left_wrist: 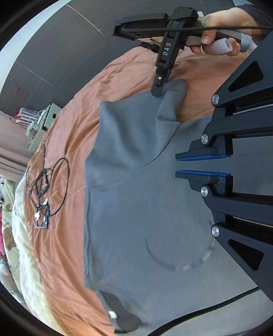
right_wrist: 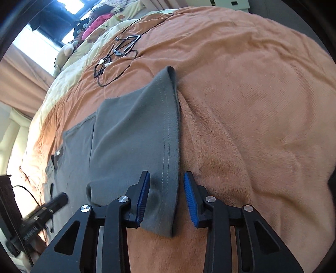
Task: Fold small clothes
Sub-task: 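Fold the grasped side over the shirt body with the right gripper and release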
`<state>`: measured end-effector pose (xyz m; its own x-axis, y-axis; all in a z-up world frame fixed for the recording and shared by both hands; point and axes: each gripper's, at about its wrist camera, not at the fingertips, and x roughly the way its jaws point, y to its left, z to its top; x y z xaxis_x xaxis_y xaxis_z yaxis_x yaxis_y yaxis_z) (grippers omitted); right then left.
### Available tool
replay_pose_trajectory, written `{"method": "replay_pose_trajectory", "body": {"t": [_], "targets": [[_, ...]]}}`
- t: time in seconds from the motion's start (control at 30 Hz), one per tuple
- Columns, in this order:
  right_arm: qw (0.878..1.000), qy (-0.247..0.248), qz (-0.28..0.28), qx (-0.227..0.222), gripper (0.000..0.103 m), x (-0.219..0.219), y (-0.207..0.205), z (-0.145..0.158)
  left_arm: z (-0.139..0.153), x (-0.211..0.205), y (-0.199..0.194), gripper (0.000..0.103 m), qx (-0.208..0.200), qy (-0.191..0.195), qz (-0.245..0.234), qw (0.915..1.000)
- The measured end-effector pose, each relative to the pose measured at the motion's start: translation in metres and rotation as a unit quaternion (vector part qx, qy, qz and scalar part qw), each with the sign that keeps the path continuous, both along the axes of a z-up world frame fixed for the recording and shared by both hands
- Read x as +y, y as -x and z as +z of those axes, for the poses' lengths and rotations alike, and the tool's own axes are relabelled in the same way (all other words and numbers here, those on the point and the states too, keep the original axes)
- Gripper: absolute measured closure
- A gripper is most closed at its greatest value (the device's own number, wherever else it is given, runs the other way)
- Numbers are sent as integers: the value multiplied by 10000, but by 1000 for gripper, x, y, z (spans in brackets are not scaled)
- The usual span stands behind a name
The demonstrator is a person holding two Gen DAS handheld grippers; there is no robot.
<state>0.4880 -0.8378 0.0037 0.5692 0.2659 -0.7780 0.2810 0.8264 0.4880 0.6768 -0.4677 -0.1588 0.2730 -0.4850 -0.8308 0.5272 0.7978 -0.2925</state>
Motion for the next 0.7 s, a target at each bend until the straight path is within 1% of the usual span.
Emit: {"method": "replay_pose_trajectory", "body": {"t": [0.13,0.23,0.27,0.3,0.37,0.43,0.53,0.7], "targets": [[9996,-250,-87,-83,77,-4,-6,-7,-11,-9,-2,93,92,81,-15,9999],[9991,-395,-108,-136,89,-8,-12,-12,-15,-15,-3,93,134,107,-29,9998],[9988,-450,-98,-154,97,-10,-16,-13,-16,-16,-3,93,126,111,-31,9999],[9986,-488,-103,-171,101,-13,-17,-13,-16,-17,-3,93,128,117,-25,9998],[9982,-518,-131,-272,102,-17,-17,-10,-16,-16,-4,93,141,165,-23,9998],[9982,-439,-113,-399,102,-17,-13,-1,-16,-14,-4,93,117,188,-6,9998],[9982,-192,11,-570,102,-10,-13,22,-16,-13,-8,93,129,255,52,9996],[9958,289,376,-782,102,17,-15,66,-20,-14,-15,93,240,430,115,9987]]}}
